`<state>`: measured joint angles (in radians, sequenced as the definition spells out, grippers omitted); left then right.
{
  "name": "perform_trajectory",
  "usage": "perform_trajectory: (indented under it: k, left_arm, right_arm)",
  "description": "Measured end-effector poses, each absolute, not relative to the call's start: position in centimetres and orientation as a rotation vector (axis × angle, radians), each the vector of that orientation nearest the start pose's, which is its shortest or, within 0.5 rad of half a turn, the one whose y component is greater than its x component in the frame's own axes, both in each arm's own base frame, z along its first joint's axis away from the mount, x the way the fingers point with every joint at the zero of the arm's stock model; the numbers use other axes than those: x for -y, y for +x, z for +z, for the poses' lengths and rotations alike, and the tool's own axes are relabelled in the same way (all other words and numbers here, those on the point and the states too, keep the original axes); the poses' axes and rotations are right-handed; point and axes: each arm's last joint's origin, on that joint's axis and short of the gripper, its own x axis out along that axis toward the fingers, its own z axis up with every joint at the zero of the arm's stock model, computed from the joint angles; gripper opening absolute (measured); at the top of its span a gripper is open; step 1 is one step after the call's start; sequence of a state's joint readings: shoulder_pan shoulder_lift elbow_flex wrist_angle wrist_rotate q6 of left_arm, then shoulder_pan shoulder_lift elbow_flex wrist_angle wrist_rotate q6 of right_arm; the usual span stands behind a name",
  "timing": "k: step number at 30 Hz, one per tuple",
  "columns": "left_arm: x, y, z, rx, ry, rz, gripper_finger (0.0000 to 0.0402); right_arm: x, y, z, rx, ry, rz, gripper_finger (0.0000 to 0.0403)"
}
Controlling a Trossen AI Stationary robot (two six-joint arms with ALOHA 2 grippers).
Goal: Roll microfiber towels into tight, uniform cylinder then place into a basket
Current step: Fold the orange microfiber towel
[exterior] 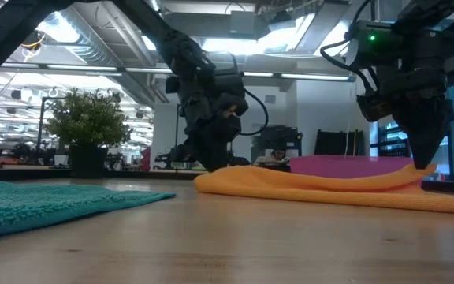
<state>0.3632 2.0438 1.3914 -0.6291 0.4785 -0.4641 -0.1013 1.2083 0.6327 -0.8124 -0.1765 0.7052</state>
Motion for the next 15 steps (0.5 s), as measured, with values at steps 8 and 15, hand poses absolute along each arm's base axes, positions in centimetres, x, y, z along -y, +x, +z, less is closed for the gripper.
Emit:
perform_trajectory:
  k: [8,15]
  left_arm:
    - [-11.8,38.3,14.9,-1.182,-0.940,0.095,0.0073]
    - [-11.4,39.6,15.5,-1.063,-0.898,0.018,0.0073]
  right_arm:
    - [1.4,18.2,17.3,-1.348,0.771,-0.436,0.0002]
    - [1.4,18.2,17.3,-1.344,0.760,-0.448,0.0002]
